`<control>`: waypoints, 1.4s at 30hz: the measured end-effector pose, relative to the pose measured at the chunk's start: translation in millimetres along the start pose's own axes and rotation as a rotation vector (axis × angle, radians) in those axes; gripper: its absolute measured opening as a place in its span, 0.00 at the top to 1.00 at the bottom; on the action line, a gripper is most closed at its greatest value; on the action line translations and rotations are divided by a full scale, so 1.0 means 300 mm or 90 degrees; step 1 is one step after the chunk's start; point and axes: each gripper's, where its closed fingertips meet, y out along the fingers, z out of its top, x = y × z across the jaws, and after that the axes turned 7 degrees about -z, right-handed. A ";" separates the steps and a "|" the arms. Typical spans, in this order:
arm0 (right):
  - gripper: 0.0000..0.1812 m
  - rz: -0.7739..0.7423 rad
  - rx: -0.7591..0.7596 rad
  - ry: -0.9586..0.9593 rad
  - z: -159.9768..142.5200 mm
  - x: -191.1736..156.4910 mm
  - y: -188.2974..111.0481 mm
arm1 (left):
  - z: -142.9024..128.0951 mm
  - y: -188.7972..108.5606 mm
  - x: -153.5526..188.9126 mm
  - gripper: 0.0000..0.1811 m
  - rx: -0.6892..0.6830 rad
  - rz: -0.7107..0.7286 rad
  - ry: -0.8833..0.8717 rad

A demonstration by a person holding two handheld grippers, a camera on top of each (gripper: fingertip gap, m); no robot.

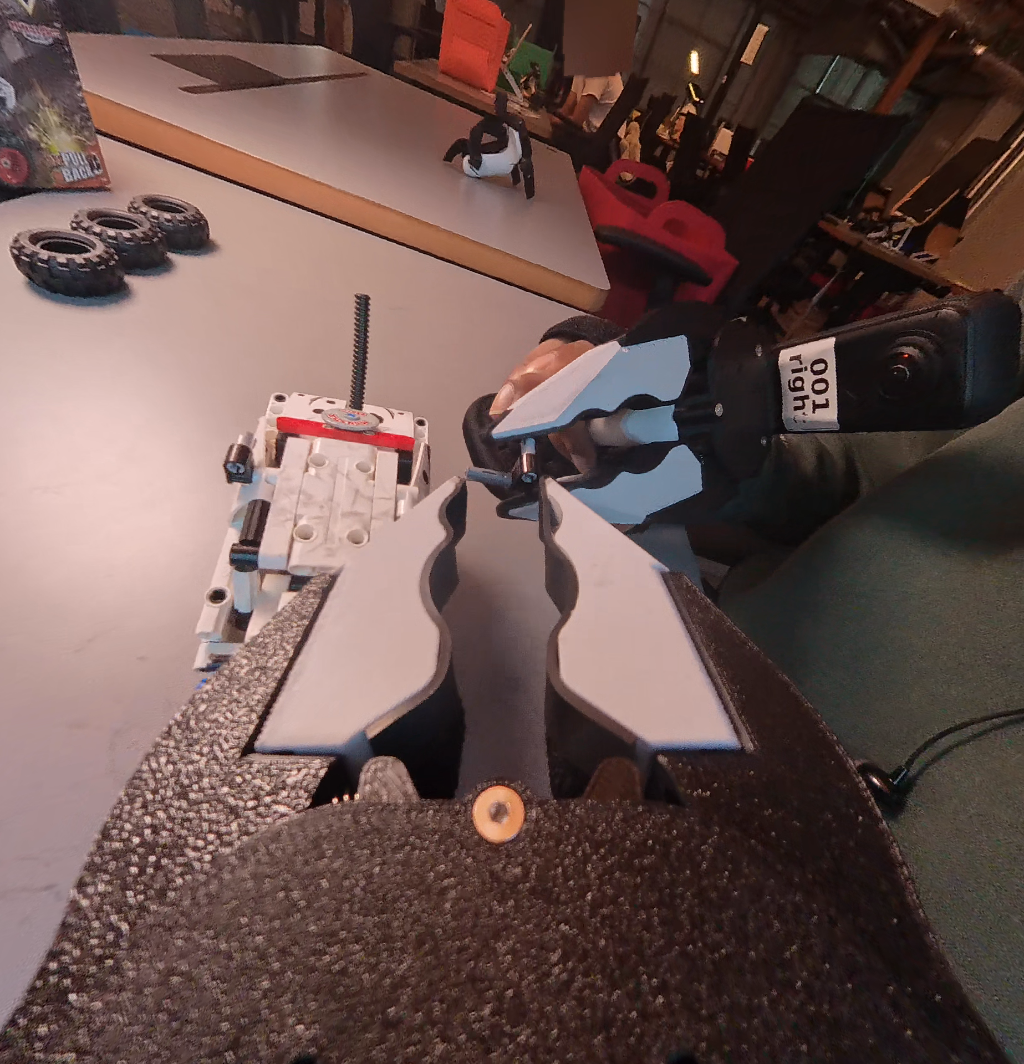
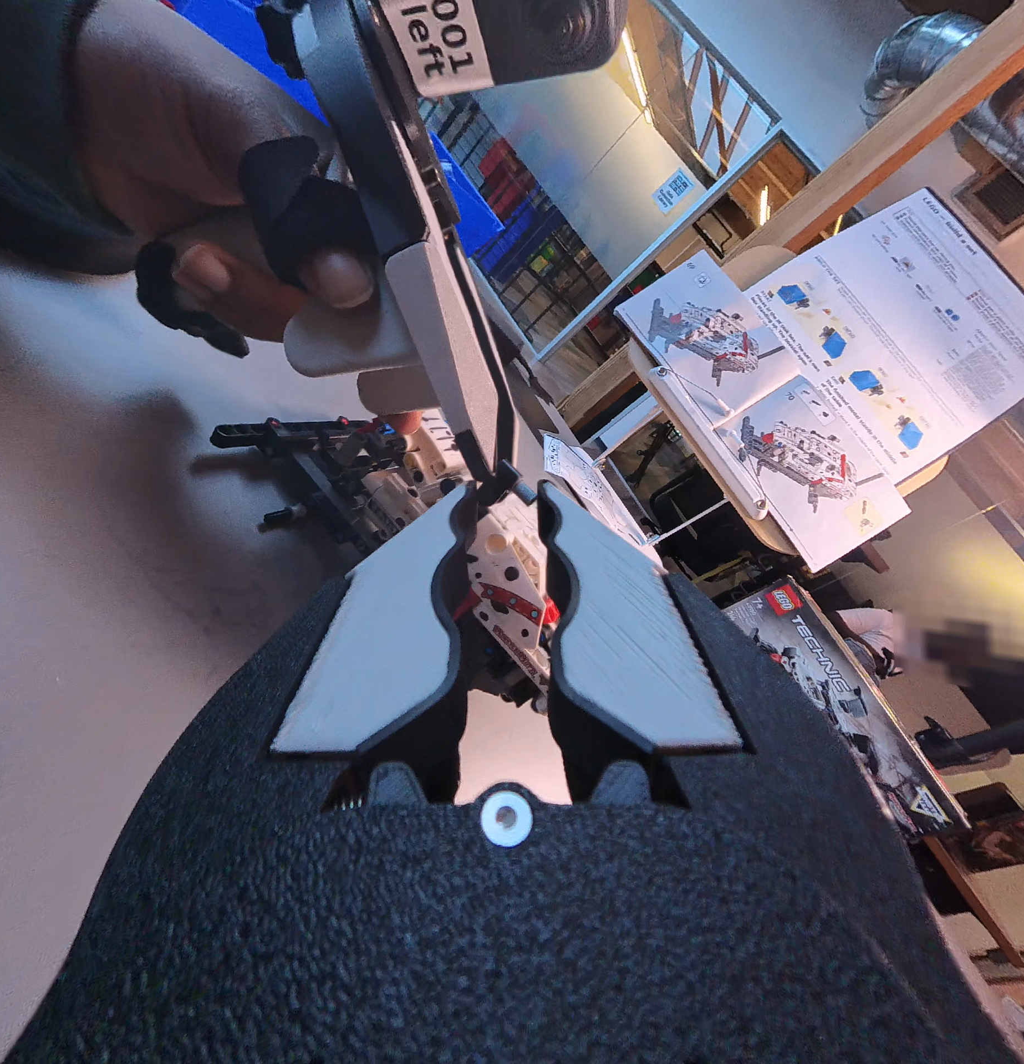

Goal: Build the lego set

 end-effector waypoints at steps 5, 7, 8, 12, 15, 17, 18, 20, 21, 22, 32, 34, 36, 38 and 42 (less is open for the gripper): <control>0.91 0.106 -0.010 -0.022 -0.022 -0.051 -0.029 | -0.024 -0.002 0.007 1.00 -0.032 -0.004 0.021; 0.91 0.149 -0.009 -0.022 -0.022 -0.066 -0.044 | -0.033 -0.003 0.018 1.00 -0.054 -0.007 0.036; 0.93 0.157 -0.010 -0.015 -0.017 -0.065 -0.045 | -0.041 -0.001 0.020 1.00 -0.069 0.002 0.050; 0.98 0.182 -0.011 -0.007 -0.026 -0.058 -0.046 | -0.044 -0.001 0.015 1.00 -0.083 0.027 0.079; 1.00 0.190 -0.002 -0.003 -0.021 -0.052 -0.051 | -0.028 -0.019 0.011 0.99 -0.058 0.027 0.070; 1.00 0.192 0.007 0.008 -0.009 -0.048 -0.053 | -0.021 -0.030 0.011 0.95 -0.045 0.018 0.054; 1.00 0.192 0.010 0.013 -0.004 -0.044 -0.052 | -0.019 -0.034 0.011 0.94 -0.040 0.012 0.046; 1.00 0.191 0.013 0.022 0.001 -0.035 -0.050 | -0.016 -0.038 0.022 0.93 -0.032 -0.010 0.027; 1.00 0.190 0.017 0.026 0.005 -0.031 -0.049 | -0.014 -0.038 0.031 0.92 -0.027 -0.024 0.018; 1.00 0.189 0.020 0.030 0.008 -0.027 -0.048 | -0.014 -0.037 0.040 0.92 -0.025 -0.036 0.011; 1.00 0.344 -0.088 0.054 -0.094 -0.117 -0.129 | -0.115 -0.084 0.025 0.92 -0.104 0.029 0.025; 0.95 0.441 -0.144 0.081 -0.114 -0.173 -0.191 | -0.155 -0.089 0.024 0.92 -0.124 0.036 0.016; 0.91 0.521 -0.188 0.089 -0.128 -0.226 -0.243 | -0.197 -0.086 0.032 0.92 -0.147 0.031 0.009; 0.90 0.558 -0.202 0.074 -0.136 -0.269 -0.255 | -0.232 -0.074 0.046 0.91 -0.173 0.018 0.013; 0.86 0.622 -0.245 0.065 -0.159 -0.345 -0.231 | -0.262 -0.042 0.078 0.91 -0.221 0.006 0.045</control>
